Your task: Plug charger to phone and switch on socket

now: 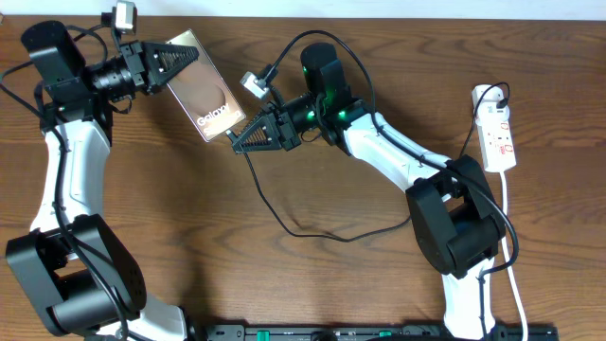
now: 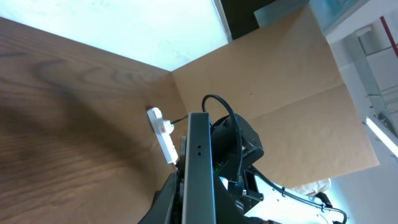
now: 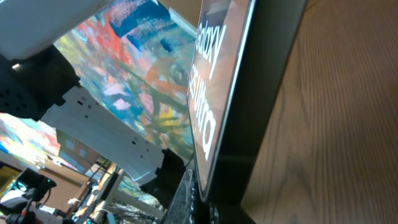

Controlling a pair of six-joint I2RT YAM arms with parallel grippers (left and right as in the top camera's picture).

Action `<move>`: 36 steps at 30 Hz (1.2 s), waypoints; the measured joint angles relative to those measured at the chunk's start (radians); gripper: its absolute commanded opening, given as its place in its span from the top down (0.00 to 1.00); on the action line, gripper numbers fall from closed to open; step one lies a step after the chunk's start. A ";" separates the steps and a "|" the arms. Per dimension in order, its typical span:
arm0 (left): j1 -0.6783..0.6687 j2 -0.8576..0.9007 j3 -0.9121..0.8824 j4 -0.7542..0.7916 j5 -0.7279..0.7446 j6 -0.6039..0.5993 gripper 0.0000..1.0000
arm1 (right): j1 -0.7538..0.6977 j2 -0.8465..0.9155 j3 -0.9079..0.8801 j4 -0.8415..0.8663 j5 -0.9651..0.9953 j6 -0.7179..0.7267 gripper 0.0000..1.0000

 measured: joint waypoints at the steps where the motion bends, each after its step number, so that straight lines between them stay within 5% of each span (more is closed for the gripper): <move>1: 0.000 0.000 0.000 0.000 -0.001 0.000 0.93 | 0.000 0.000 0.000 0.000 0.002 0.000 0.99; 36: 0.010 0.000 0.000 0.009 -0.043 0.053 0.93 | 0.010 0.007 -0.006 0.137 0.081 0.235 0.99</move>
